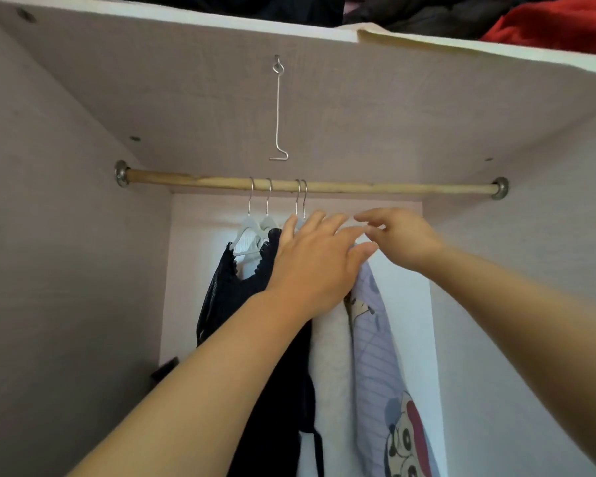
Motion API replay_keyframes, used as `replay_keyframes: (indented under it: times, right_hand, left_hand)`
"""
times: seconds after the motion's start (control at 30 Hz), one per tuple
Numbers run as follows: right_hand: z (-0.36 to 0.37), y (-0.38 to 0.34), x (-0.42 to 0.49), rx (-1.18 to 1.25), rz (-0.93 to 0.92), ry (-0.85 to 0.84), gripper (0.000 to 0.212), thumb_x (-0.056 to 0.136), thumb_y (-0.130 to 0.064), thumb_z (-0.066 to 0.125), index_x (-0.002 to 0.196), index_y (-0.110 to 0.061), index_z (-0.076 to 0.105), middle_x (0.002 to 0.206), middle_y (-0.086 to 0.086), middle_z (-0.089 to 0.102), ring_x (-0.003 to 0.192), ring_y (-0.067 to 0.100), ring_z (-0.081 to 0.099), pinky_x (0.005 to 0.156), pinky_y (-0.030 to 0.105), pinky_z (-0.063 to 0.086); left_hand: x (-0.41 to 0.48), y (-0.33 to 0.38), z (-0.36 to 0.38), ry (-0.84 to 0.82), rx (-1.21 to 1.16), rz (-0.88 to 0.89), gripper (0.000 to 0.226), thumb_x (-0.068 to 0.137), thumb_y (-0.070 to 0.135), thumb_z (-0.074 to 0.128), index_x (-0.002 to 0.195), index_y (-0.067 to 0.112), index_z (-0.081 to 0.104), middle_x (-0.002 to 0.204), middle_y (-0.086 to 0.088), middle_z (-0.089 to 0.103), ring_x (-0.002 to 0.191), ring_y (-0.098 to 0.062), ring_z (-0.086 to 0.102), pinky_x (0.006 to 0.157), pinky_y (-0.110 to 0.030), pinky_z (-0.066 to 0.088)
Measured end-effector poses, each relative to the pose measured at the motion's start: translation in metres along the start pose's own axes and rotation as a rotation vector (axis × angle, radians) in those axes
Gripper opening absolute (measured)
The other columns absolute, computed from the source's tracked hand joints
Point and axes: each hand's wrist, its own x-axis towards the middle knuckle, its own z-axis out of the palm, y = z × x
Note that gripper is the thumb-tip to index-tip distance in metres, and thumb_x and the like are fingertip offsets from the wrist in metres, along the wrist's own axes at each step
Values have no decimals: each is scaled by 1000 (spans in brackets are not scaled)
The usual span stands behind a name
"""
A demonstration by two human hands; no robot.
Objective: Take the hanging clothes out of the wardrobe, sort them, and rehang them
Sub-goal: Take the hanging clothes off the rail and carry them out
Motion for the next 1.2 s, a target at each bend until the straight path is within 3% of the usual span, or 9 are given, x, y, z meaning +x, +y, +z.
replay_keyframes:
  times: [0.1,0.23,0.33,0.43,0.57,0.73,0.83,0.93,1.2]
  right_hand:
    - [14,-1,12,95,-44,-40,32,99,-20,43,128,-20,57,136,-4,52,121,13,49,89,13,30]
    - [30,-4,26,243,-54,-78,29,96,-29,50,119,-20,64,127,-6,59,116,9,52,90,16,34]
    - [40,-5,35,324,-69,-149,31,89,-32,62,118,-22,65,124,-7,60,113,8,54,91,18,38]
    - [44,-3,42,269,-75,-216,42,87,-20,65,128,-19,58,133,-4,54,120,10,49,88,15,35]
    - [39,7,50,-18,-113,-192,53,83,-1,55,132,-20,53,136,-2,52,121,13,50,82,11,32]
    - [51,29,62,-339,-145,-178,56,85,-2,45,139,-15,44,138,10,48,125,27,45,103,30,37]
    - [72,32,66,-505,-189,-122,36,93,-17,44,129,-13,48,124,12,51,112,32,51,88,35,43]
    - [87,22,69,-674,-242,-67,35,96,-31,44,127,-14,44,120,7,52,110,28,49,74,32,31]
    - [113,23,75,-815,-191,36,49,86,-6,54,130,-5,33,117,8,53,109,25,50,62,30,35]
  left_hand:
    - [-4,-11,7,41,-28,49,70,82,61,2,115,34,57,125,18,51,127,-5,32,108,-35,-4]
    - [-12,-26,9,157,-67,26,58,83,60,13,102,31,59,102,22,50,112,-1,40,107,-28,0]
    - [-20,-36,10,224,-93,4,60,81,59,13,101,30,61,105,19,57,111,-1,43,104,-21,4]
    - [-26,-42,14,260,-95,-21,55,84,58,17,99,28,62,109,14,60,111,0,42,102,-15,3]
    - [-27,-42,20,281,-80,-46,57,84,57,20,99,24,63,110,12,61,113,-4,45,101,-17,7]
    - [-28,-33,26,282,-55,-53,52,87,54,25,100,23,64,108,9,62,113,-9,48,105,-27,10]
    - [-29,-29,28,273,-28,-57,52,87,54,28,101,22,66,108,7,63,114,-16,52,106,-30,11]
    - [-31,-29,29,297,2,-64,50,89,52,31,103,21,67,111,6,63,114,-18,54,105,-32,13]
    - [-39,-34,37,335,41,-33,58,95,56,21,110,21,64,121,1,59,119,-15,41,106,-35,14]
